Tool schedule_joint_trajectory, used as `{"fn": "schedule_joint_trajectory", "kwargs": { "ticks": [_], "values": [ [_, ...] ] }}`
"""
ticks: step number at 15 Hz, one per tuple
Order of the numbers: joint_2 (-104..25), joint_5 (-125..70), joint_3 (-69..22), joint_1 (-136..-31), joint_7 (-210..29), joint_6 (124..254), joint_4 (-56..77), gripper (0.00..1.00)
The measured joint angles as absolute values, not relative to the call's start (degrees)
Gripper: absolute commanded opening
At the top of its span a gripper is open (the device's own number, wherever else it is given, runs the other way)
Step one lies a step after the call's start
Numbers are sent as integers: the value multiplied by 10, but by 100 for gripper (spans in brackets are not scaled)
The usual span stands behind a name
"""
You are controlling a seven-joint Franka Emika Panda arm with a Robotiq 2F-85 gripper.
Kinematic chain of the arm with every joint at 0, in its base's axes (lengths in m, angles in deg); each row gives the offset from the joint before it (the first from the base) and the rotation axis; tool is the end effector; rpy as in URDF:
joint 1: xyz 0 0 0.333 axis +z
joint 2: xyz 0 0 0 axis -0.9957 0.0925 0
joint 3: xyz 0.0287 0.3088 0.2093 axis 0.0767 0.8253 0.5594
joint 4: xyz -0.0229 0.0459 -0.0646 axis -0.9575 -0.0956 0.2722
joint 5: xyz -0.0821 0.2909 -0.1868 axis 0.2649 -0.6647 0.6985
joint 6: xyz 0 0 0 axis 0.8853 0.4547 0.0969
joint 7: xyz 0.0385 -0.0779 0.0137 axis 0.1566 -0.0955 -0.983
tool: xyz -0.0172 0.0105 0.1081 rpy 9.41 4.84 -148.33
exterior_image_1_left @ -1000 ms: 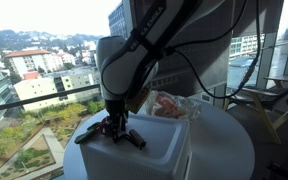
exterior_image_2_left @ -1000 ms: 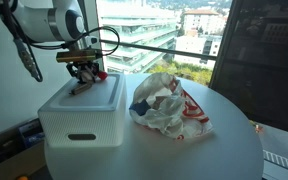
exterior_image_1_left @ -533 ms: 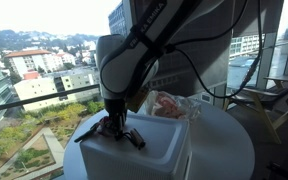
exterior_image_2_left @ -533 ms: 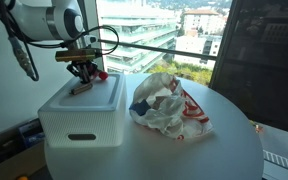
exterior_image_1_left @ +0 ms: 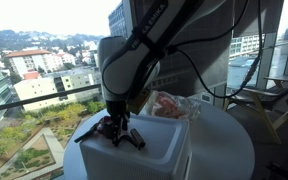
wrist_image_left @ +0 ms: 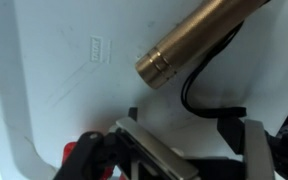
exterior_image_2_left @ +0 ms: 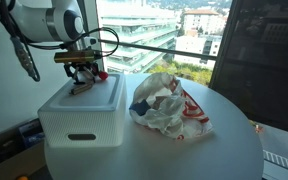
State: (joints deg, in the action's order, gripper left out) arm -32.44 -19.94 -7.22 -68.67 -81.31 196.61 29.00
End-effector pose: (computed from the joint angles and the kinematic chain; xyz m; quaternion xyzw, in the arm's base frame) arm 0.5628 0.2840 0.3664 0.9416 0.3284 0.0744 0.0035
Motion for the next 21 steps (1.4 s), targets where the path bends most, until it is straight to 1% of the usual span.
{"fn": "schedule_joint_trajectory", "kwargs": {
  "ticks": [5,9,12,17,21],
  "values": [
    [-346,-193,-57,-683,-788,2020,327,100],
    [-358,-126,-66,-675,-788,2097,353,100],
    [-358,-51,-103,-656,-814,2137,354,100],
    [-357,94,-182,-607,-929,2168,352,100],
    [-353,105,-187,-600,-941,2169,350,100]
  ]
}}
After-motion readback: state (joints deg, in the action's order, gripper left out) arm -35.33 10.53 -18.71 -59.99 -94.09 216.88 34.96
